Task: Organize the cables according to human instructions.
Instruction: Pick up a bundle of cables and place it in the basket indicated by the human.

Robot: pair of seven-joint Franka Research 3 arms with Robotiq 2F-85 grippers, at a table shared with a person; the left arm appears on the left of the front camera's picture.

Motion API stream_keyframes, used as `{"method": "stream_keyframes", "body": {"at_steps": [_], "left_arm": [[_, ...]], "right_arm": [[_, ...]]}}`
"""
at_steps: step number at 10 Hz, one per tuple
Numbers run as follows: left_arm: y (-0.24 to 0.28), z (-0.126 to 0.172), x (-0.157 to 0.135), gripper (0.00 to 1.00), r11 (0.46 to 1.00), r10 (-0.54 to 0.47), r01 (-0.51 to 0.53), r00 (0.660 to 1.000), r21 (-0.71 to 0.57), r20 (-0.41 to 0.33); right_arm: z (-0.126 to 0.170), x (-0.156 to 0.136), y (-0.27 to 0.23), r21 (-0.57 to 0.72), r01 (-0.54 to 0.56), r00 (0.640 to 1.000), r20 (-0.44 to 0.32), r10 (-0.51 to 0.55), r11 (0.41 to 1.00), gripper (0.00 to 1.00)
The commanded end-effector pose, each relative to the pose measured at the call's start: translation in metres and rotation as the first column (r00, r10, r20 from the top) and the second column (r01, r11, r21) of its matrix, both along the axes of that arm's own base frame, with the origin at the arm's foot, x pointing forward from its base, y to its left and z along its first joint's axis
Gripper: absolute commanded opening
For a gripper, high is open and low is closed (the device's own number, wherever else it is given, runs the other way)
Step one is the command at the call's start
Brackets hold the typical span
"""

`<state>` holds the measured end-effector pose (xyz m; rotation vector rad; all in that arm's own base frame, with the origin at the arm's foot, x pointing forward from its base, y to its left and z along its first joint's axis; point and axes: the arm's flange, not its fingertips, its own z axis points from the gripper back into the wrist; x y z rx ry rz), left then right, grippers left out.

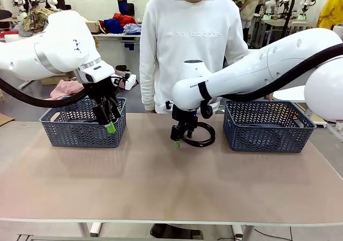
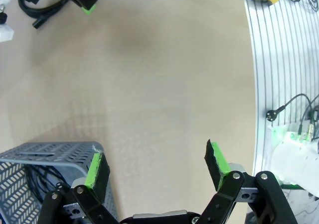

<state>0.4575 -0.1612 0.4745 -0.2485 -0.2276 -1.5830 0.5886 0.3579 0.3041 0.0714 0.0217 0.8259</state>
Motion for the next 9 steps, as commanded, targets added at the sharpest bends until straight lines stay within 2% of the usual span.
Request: {"method": "stream_keyframes", "body": {"at_steps": [1,9], "left_arm": [[0.0017,0.0003,-0.0001,1.00,1.000,0.006,-0.006,1.000,-0.001,0.006],[0.0017,0.0003,-0.0001,1.00,1.000,0.006,-0.006,1.000,-0.001,0.006]], "right_arm": [[0.0029,0.0047,0.0041,0.002,-0.024,1.000,-0.011,0.024,1.000,1.00],[0.0022,0.0026,0.0095,-0.001,-0.023,0.999,-0.031,0.023,1.000,1.00]]}}
